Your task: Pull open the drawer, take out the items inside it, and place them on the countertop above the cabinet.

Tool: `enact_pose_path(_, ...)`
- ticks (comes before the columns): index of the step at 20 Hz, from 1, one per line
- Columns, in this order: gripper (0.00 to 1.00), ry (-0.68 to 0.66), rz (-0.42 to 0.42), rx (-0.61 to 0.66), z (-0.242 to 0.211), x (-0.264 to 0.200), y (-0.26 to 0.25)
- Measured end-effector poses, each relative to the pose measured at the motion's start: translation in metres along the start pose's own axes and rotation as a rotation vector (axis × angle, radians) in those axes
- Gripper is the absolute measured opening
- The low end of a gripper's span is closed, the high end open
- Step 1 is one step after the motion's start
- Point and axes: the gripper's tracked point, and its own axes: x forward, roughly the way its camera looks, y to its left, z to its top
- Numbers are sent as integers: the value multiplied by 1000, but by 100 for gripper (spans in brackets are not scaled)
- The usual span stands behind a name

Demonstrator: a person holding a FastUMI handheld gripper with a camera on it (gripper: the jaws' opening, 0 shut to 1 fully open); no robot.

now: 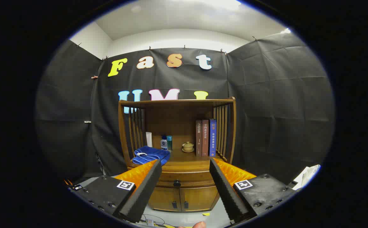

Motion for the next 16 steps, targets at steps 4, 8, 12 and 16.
enact_pose_path(4, 99, -1, -3, -5, 1, 1, 0)
enact_pose_path(8, 99, -4, -3, -5, 3, 2, 1)
enact_pose_path(12, 99, -7, -2, -8, 4, 3, 2)
enact_pose_path(16, 99, -5, 1, -7, 2, 5, 4)
